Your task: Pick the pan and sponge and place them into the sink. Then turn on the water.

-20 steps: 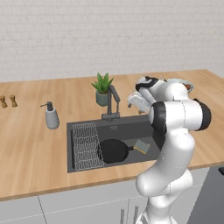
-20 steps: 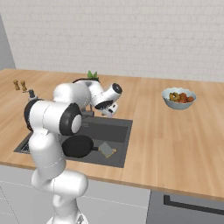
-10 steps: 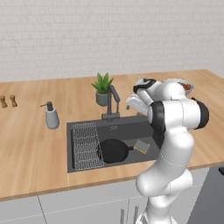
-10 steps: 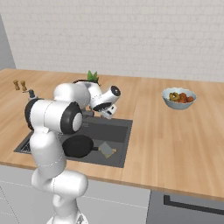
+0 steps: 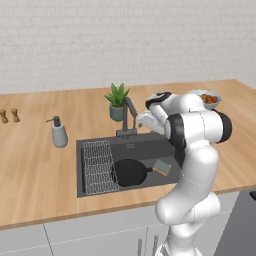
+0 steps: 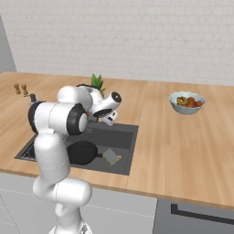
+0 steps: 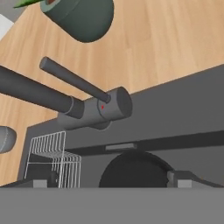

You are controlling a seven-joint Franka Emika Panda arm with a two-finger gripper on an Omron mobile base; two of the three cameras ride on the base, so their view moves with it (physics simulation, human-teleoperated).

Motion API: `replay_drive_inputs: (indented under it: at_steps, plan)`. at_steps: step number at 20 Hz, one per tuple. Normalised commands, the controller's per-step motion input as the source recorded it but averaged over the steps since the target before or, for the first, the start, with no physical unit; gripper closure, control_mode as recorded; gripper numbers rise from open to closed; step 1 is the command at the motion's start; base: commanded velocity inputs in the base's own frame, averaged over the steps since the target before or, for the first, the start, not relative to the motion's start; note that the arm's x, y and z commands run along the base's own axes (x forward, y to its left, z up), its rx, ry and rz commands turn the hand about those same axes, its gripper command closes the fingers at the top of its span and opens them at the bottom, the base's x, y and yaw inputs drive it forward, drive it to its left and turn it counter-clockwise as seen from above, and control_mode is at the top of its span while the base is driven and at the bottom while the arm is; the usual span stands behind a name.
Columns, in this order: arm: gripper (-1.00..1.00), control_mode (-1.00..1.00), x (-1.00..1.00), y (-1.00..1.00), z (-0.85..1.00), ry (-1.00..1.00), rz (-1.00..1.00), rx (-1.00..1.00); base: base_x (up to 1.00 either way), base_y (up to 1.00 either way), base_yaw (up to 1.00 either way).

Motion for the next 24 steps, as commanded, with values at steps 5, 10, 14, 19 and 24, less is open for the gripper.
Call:
replay_drive_inputs:
  at_steps: [5,10,14,19,24]
  plan:
    - [-1.00,-1.00,0.17,0.30,-0.14,-0.01,0.00,0.00,0.00,0.00,0.00]
    - [-1.00,-1.00,0.33,0.12,-0.17,0.00,-0.02,0.00,0.00,0.00,0.00]
    - [-1.00,-1.00,0.46,-0.02,-0.20,0.00,-0.07,0.00,0.00,0.00,0.00]
    - [-1.00,-1.00,0.44,-0.04,-0.20,0.00,-0.08,0.00,0.00,0.00,0.00]
    - [-1.00,-1.00,0.19,0.02,-0.01,-0.01,-0.02,0.00,0.00,0.00,0.00]
